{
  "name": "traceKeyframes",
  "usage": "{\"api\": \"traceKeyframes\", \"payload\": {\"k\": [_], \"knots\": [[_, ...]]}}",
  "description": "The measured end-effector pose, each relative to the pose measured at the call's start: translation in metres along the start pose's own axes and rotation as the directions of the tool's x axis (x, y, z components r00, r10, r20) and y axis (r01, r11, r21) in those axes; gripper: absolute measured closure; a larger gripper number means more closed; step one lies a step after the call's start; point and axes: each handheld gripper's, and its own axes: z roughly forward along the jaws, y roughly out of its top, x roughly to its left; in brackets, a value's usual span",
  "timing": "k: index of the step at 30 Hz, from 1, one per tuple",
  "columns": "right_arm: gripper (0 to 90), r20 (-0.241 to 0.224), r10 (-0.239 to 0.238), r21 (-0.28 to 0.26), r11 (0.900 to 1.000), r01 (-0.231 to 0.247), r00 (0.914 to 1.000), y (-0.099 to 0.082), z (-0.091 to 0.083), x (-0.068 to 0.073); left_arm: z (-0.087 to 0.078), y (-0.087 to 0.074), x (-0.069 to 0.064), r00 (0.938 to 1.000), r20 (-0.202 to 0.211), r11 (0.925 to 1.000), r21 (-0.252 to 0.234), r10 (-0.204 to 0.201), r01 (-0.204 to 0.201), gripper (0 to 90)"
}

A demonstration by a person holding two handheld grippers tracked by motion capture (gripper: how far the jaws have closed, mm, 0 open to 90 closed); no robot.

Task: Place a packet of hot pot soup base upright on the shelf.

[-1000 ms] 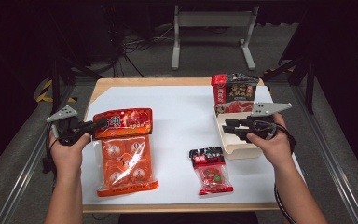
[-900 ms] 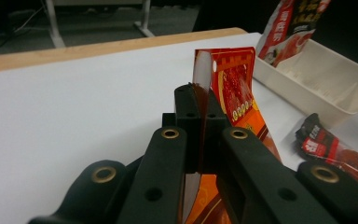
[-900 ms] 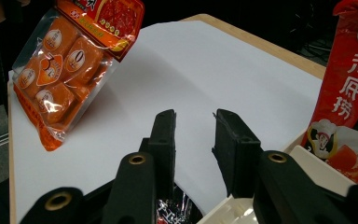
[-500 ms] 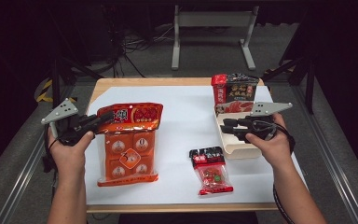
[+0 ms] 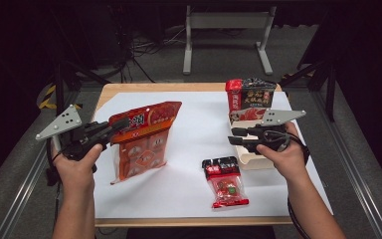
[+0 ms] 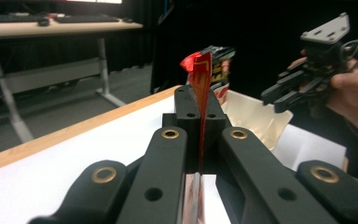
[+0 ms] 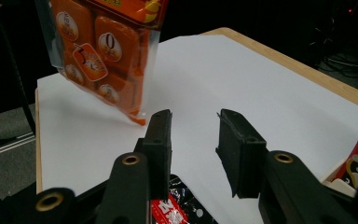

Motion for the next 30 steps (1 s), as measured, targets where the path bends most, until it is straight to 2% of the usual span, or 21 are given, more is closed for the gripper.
{"api": "traceKeyframes", "payload": {"k": [4, 9, 12, 16, 22, 27, 30], "knots": [[64.3, 0.0, 0.0, -0.01, 1.0, 0.0, 1.0, 0.002, 0.0, 0.0, 0.003, 0.003, -0.004, 0.9998, -0.01, 0.9998, 0.006, 0.02, -0.02, 90.0], [62.8, -0.008, 0.003, -0.02, 0.9998, -0.003, 1.0, 0.004, 0.002, 0.0, 0.005, 0.006, -0.003, 0.9997, -0.012, 0.9997, 0.005, 0.023, -0.023, 90.0], [58.3, -0.014, 0.001, -0.027, 0.9996, -0.002, 0.9999, 0.005, 0.006, 0.001, 0.009, 0.008, -0.006, 0.9994, -0.002, 0.9994, 0.01, 0.035, -0.035, 90.0], [47.1, -0.023, -0.001, -0.061, 0.9981, 0.0, 0.9997, 0.007, 0.009, 0.003, 0.015, 0.011, -0.011, 0.9985, 0.021, 0.9985, 0.022, 0.051, -0.051, 90.0], [32.7, -0.043, -0.004, -0.094, 0.9956, 0.0, 0.9991, 0.006, 0.016, 0.005, 0.034, 0.015, -0.019, 0.9951, 0.074, 0.9966, 0.046, 0.065, -0.069, 90.0], [29.3, -0.068, 0.014, -0.103, 0.9945, -0.021, 0.9976, 0.003, 0.023, 0.003, 0.048, 0.022, -0.028, 0.9906, 0.115, 0.996, 0.043, 0.073, -0.079, 90.0], [27.8, -0.07, 0.019, -0.11, 0.9936, -0.027, 0.9974, 0.001, 0.026, 0.001, 0.056, 0.028, -0.032, 0.9883, 0.125, 0.995, 0.036, 0.088, -0.093, 90.0]]}}
